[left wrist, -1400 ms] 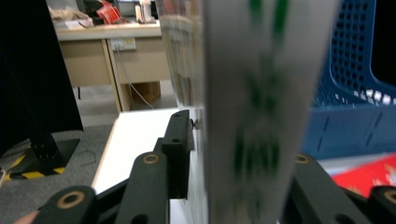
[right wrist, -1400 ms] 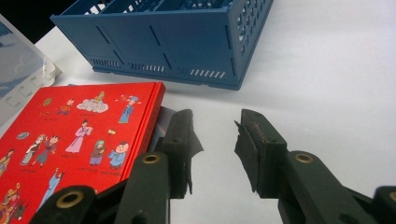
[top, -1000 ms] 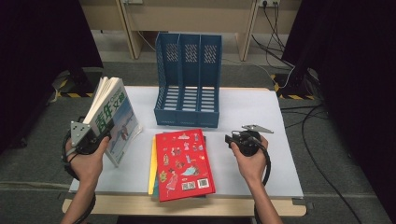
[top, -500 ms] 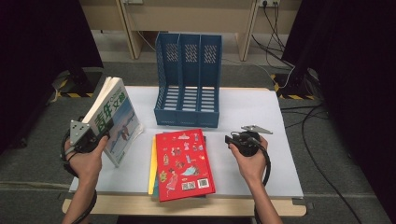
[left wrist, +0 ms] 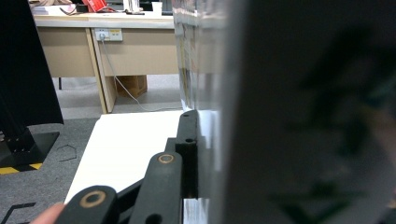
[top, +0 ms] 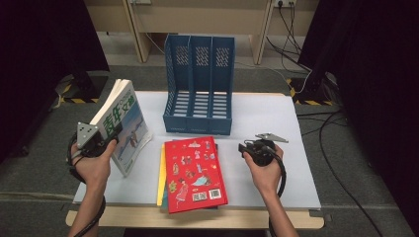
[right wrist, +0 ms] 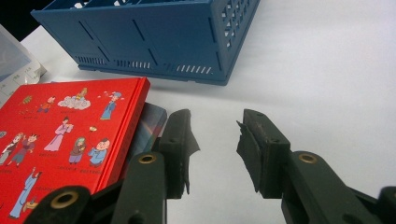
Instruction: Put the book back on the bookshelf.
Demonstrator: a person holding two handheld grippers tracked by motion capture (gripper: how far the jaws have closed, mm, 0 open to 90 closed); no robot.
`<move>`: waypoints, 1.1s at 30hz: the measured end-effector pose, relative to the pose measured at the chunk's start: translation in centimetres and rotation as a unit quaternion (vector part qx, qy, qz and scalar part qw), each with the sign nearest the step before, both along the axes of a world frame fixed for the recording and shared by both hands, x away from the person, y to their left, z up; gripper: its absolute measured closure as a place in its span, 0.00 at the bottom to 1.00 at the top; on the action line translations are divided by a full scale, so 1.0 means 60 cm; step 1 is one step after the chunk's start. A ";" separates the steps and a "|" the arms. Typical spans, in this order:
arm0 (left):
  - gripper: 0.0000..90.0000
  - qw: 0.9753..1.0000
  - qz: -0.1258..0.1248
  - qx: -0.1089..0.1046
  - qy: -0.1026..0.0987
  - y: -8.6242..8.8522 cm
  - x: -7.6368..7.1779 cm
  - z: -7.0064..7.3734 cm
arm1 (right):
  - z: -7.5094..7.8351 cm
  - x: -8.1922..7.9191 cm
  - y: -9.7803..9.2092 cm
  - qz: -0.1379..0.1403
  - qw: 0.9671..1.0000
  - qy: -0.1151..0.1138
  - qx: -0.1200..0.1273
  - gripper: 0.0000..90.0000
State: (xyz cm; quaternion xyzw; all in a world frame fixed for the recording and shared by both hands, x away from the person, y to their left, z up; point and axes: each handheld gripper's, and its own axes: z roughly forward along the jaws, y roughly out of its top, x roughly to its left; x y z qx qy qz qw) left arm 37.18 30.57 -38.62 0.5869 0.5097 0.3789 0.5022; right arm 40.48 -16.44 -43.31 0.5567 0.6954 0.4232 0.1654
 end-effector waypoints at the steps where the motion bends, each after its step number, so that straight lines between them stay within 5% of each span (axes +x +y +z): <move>1: 0.82 1.000 0.000 0.002 0.000 -0.001 0.001 0.002 | 0.000 0.000 0.000 0.000 1.000 0.000 0.001 0.70; 18: 0.82 1.000 -0.014 0.001 -0.006 -0.007 0.012 0.030 | -0.001 0.000 -0.002 -0.002 1.000 -0.002 0.004 0.70; 33: 0.82 0.999 -0.018 0.000 -0.033 -0.021 0.033 0.068 | -0.002 0.000 -0.007 -0.006 1.000 -0.004 0.005 0.70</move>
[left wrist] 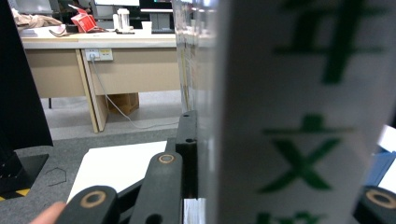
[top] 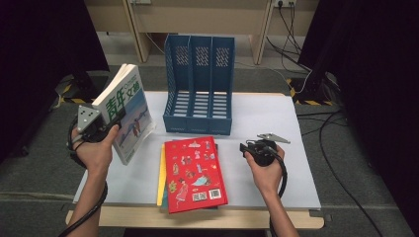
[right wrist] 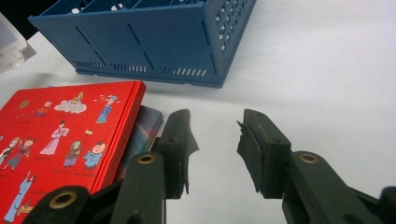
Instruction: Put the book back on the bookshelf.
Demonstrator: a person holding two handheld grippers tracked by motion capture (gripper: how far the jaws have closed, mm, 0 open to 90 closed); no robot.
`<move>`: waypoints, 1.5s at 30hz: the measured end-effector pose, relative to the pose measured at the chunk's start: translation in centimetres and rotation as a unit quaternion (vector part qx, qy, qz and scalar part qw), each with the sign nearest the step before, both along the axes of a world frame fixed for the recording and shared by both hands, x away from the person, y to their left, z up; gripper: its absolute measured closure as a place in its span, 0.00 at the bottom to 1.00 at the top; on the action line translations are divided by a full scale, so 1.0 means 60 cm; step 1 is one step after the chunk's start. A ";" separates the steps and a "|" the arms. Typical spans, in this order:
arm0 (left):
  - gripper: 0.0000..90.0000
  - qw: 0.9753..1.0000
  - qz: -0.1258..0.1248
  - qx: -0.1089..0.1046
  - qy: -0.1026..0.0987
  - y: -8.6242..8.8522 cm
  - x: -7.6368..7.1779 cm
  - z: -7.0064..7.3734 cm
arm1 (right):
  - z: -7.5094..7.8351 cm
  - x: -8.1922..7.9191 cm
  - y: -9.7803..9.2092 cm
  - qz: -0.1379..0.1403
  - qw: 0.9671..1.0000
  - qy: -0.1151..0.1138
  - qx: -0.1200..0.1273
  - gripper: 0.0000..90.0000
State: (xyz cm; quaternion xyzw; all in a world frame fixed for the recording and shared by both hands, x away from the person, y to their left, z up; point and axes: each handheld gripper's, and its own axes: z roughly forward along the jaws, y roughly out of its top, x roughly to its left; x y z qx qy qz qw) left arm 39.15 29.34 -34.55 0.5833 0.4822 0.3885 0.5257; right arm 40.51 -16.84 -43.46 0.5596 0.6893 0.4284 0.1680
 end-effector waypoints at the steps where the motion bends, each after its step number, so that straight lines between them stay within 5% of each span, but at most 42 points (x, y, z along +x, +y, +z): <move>1: 0.82 1.000 0.000 -0.001 -0.001 0.000 0.002 0.002 | 0.000 0.000 0.000 -0.001 1.000 0.000 0.000 0.69; 45: 0.82 0.999 -0.023 -0.007 -0.036 -0.059 0.073 0.080 | -0.004 -0.001 -0.005 -0.003 1.000 -0.001 0.004 0.69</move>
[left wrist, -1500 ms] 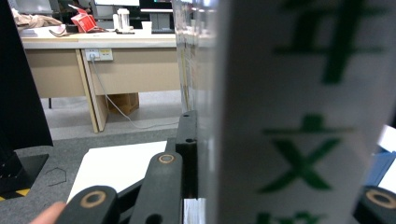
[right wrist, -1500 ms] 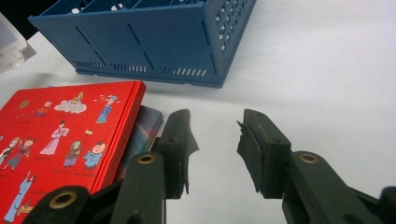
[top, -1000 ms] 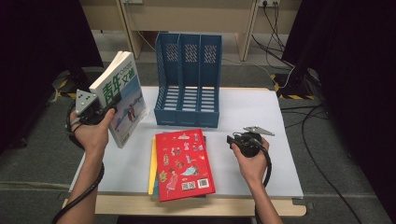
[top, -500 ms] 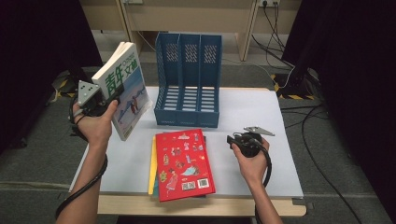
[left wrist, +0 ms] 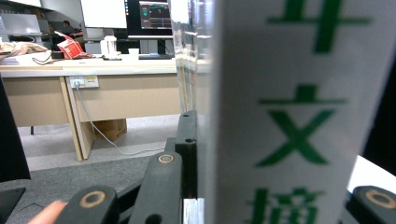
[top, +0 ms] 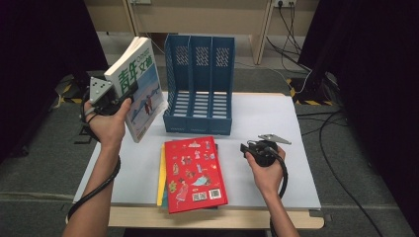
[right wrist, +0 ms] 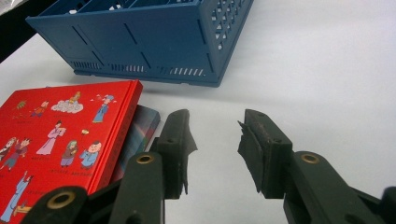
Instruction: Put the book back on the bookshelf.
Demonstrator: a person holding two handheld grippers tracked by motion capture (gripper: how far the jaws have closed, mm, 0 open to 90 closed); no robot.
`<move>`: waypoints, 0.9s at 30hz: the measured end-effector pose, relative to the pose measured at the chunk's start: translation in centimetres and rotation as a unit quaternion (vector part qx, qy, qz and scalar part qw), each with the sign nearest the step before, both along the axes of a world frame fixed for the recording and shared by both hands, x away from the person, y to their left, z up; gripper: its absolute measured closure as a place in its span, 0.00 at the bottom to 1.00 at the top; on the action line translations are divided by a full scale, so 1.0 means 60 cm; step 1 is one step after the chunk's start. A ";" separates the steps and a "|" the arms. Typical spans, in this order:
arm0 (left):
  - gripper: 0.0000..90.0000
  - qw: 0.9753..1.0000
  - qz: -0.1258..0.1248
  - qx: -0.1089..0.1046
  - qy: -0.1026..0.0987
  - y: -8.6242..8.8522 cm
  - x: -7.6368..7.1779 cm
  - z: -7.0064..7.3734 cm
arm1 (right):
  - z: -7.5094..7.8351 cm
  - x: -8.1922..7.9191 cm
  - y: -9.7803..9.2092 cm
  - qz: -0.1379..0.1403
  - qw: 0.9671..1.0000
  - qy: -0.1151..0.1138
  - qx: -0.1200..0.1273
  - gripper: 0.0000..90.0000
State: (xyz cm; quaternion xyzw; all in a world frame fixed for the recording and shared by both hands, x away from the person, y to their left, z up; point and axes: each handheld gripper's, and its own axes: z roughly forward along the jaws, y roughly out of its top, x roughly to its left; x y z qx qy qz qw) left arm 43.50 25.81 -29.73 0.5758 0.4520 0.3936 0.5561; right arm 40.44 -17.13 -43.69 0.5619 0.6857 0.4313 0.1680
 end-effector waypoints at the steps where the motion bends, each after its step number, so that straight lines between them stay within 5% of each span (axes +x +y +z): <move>1: 0.82 1.000 -0.002 0.000 0.000 -0.002 0.002 0.001 | 0.000 0.000 -0.001 0.000 1.000 -0.002 -0.001 0.69; 27: 0.82 1.000 -0.017 0.002 -0.005 -0.030 0.033 0.031 | 0.000 0.000 -0.007 -0.006 1.000 -0.007 0.001 0.69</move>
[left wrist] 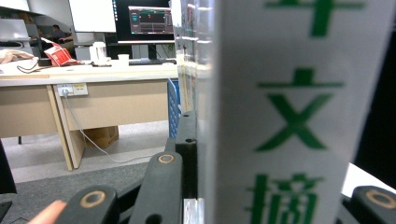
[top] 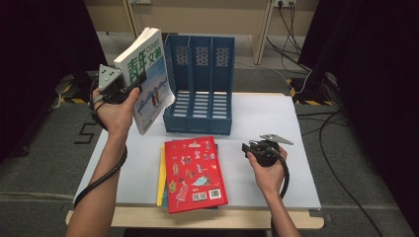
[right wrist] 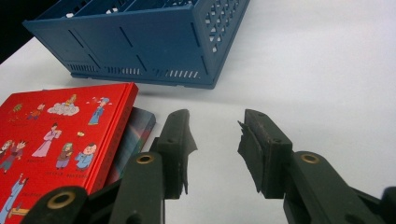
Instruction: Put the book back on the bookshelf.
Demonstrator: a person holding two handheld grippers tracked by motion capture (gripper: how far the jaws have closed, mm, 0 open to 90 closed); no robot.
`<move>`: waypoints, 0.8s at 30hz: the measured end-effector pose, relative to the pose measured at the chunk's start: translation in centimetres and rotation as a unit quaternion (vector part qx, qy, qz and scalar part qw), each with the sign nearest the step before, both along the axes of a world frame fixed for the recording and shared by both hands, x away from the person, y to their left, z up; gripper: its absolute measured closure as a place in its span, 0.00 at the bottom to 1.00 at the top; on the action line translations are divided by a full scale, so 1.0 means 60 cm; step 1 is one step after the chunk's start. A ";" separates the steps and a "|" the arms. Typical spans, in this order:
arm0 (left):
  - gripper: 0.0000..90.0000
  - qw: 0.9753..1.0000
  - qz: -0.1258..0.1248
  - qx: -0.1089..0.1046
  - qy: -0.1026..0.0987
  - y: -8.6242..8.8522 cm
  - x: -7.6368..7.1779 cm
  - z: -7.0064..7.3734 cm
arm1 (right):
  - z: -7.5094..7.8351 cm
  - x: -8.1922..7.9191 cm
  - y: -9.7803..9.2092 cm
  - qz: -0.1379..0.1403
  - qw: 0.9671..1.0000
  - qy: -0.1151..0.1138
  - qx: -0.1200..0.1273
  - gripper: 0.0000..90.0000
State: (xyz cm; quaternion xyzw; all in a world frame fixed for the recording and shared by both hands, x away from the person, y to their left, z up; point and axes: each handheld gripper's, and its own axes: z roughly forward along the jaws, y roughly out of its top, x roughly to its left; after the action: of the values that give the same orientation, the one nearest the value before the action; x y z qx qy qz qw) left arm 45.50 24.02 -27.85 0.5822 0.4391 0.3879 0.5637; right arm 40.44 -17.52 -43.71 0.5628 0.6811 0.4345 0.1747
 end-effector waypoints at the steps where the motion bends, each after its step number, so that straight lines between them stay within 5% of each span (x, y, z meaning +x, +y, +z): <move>1: 0.82 1.000 -0.002 0.001 0.001 -0.002 0.002 0.000 | 0.000 0.000 0.000 0.000 1.000 0.000 0.000 0.69; 24: 0.82 1.000 -0.005 -0.001 0.009 -0.028 0.036 0.004 | 0.002 0.000 -0.002 0.002 1.000 -0.002 0.001 0.69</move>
State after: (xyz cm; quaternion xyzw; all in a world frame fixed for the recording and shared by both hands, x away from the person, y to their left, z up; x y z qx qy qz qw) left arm 47.67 22.31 -27.63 0.5869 0.4417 0.3794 0.5625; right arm 40.44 -17.63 -43.62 0.5609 0.6814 0.4364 0.1751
